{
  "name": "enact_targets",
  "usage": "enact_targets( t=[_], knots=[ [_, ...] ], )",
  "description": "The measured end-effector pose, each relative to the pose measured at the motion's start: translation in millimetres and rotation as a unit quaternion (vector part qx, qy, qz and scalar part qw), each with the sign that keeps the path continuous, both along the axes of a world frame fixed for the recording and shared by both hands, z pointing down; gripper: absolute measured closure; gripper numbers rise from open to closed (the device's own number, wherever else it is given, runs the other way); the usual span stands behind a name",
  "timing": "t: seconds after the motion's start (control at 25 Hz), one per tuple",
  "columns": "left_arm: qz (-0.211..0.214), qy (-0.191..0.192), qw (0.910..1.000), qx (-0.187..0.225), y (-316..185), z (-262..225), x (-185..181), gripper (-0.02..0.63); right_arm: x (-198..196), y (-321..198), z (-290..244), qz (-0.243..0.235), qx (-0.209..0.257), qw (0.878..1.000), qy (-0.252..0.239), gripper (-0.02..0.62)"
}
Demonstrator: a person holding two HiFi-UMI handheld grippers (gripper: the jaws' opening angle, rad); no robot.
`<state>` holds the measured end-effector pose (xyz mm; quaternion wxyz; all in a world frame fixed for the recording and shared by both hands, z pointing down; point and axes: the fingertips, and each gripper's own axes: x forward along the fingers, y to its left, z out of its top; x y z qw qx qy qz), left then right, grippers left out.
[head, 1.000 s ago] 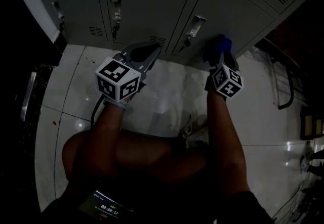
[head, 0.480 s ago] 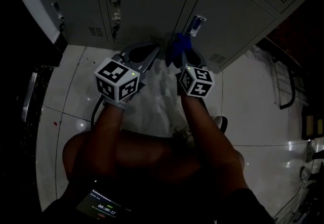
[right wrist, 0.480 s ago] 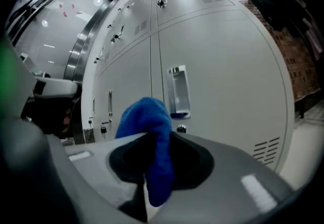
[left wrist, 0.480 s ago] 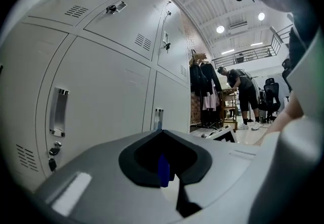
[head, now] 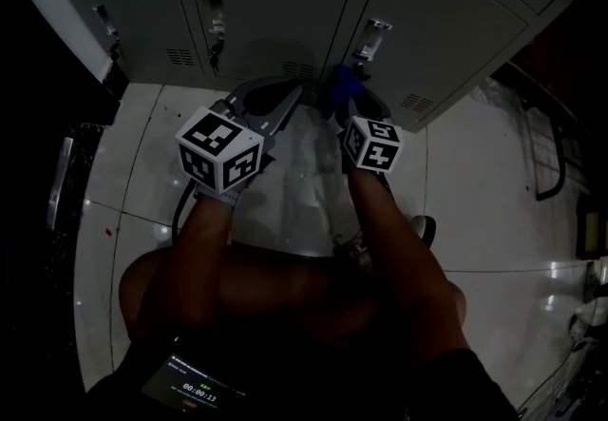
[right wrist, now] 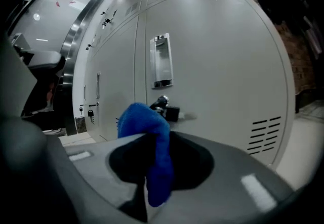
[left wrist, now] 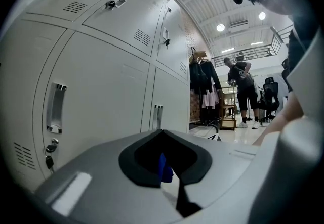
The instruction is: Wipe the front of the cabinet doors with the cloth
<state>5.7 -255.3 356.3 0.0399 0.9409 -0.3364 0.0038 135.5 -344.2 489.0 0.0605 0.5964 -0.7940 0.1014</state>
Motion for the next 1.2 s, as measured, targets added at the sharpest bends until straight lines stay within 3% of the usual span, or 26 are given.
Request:
enact_targets(
  t=[0.52,0.8,0.96,1.2],
  knots=[
    [-0.003,0.005,1.0,0.006,3.3,-4.7,-1.0,0.606,136.3,9.8,9.6,0.16,-0.024,0.987,-0.008,0.52],
    [-0.003,0.008,0.9999,0.007,3.6,-6.6,-2.2,0.606,227.5,29.2,10.8,0.267,-0.035,0.962,-0.051,0.52],
    [-0.002,0.009,0.9999,0.008,4.0,-8.1,-3.0,0.606,236.6,35.9,10.5,0.282,-0.053,0.956,-0.06,0.52],
    [-0.002,0.006,0.9999,0.01,5.9,-8.6,-5.8,0.606,197.6,31.6,-43.4,0.22,-0.007,0.975,-0.012,0.52]
  ],
)
